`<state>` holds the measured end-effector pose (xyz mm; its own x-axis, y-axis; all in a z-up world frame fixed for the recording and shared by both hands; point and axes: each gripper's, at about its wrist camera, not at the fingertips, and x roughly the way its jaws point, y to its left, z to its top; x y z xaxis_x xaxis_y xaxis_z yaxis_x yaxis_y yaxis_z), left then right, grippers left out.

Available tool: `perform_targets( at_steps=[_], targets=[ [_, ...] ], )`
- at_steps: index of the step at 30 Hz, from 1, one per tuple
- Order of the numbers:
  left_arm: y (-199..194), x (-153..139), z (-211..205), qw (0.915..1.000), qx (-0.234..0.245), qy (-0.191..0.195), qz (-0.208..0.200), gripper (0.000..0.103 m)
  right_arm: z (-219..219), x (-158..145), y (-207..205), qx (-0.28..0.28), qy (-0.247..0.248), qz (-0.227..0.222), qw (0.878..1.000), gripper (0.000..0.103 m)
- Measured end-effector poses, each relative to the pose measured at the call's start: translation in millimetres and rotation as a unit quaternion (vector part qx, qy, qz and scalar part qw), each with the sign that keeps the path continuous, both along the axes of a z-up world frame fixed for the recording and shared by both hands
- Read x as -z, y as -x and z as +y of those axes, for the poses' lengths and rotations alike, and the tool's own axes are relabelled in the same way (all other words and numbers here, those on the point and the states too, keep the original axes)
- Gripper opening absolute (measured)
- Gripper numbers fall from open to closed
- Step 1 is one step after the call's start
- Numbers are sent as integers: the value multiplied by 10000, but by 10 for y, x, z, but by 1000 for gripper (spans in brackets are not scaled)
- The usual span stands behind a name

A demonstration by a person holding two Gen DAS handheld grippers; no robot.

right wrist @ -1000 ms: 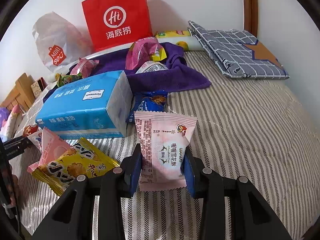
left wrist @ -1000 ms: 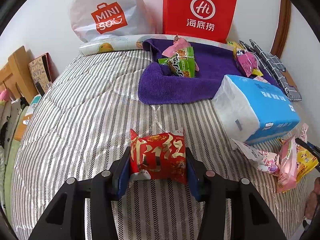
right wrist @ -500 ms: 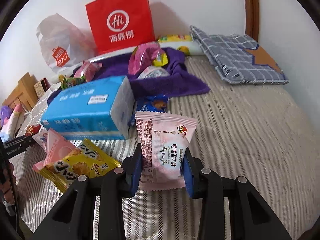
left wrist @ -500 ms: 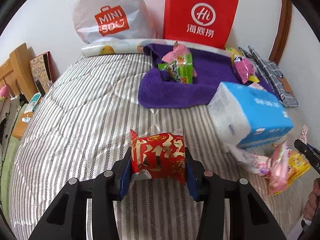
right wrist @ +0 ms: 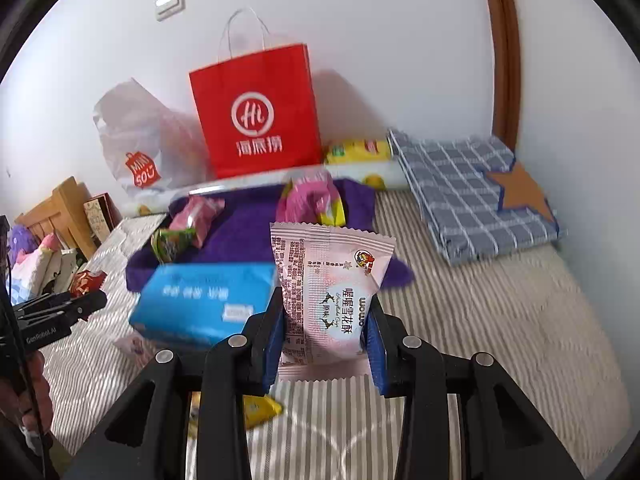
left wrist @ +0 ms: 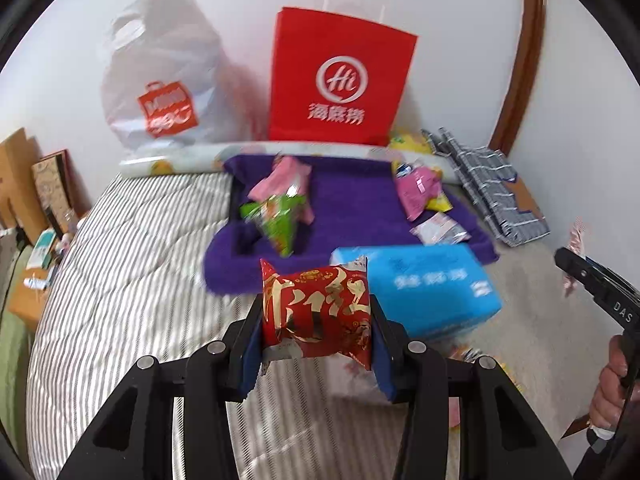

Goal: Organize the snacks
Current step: 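Carry the red packet and pink pastry packet over the purple towel with both tools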

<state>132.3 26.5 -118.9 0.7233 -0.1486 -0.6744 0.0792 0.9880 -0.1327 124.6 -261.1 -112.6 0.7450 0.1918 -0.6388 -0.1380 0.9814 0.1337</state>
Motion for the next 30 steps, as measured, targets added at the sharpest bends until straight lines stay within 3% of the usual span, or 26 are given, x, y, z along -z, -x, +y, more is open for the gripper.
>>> perform_targets(
  at_steps=[10,24,30],
  targets=[
    [-312,-79,-234,9994,207,255,-113,44,179,-128,-339,-168,-178,-125,9996,37],
    [-1066,-258,-21,9993,-177,-25,-323,44,465,-259,-1162,-391,-249,-162,9988,37],
    [-1360,-96,132,9990,-230,100,-365,44,566,-8,-1491,-553,-258,-99,9981,37]
  ],
)
